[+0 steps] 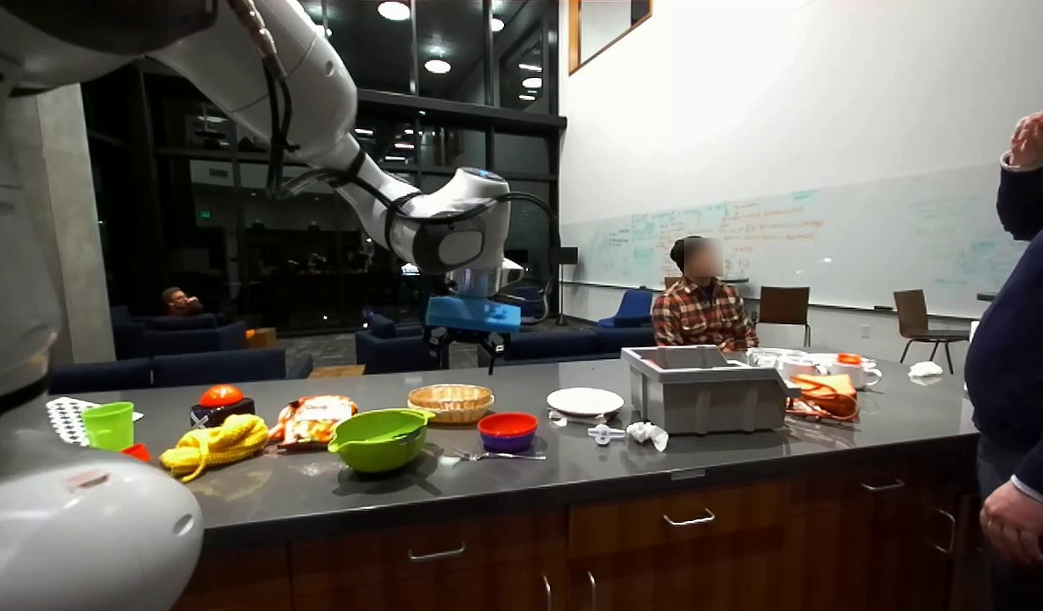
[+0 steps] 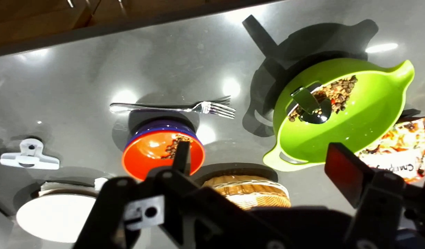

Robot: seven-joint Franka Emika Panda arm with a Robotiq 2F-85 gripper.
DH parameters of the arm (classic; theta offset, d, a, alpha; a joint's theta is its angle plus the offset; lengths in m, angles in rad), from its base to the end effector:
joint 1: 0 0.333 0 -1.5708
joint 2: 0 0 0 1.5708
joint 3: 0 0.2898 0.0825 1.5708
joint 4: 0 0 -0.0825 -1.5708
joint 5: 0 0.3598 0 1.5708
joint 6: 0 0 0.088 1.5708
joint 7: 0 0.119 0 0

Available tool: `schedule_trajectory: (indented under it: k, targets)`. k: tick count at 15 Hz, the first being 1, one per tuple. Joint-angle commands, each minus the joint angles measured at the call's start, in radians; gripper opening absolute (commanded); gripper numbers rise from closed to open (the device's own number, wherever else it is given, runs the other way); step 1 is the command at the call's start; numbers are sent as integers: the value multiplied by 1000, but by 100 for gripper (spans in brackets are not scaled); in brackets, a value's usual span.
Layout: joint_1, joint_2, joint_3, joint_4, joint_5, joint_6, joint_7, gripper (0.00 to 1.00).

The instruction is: Move the purple and red bowl slightly to the right

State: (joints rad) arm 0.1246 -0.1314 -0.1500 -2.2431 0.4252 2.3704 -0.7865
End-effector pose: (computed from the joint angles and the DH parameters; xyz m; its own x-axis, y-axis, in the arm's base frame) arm 0.5113 -0.0059 0.4250 0.8206 0.4085 0.3996 0.4902 -0.8626 -0.1249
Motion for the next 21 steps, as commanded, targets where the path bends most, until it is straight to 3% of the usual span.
schedule_trajectory:
  k: [1,12,21]
  targets:
    - [-30,107,44,104,41,11,52,100]
    - [-134,326,165,304,183,26,66,100]
    - [-145,315,183,270,146,37,60,100]
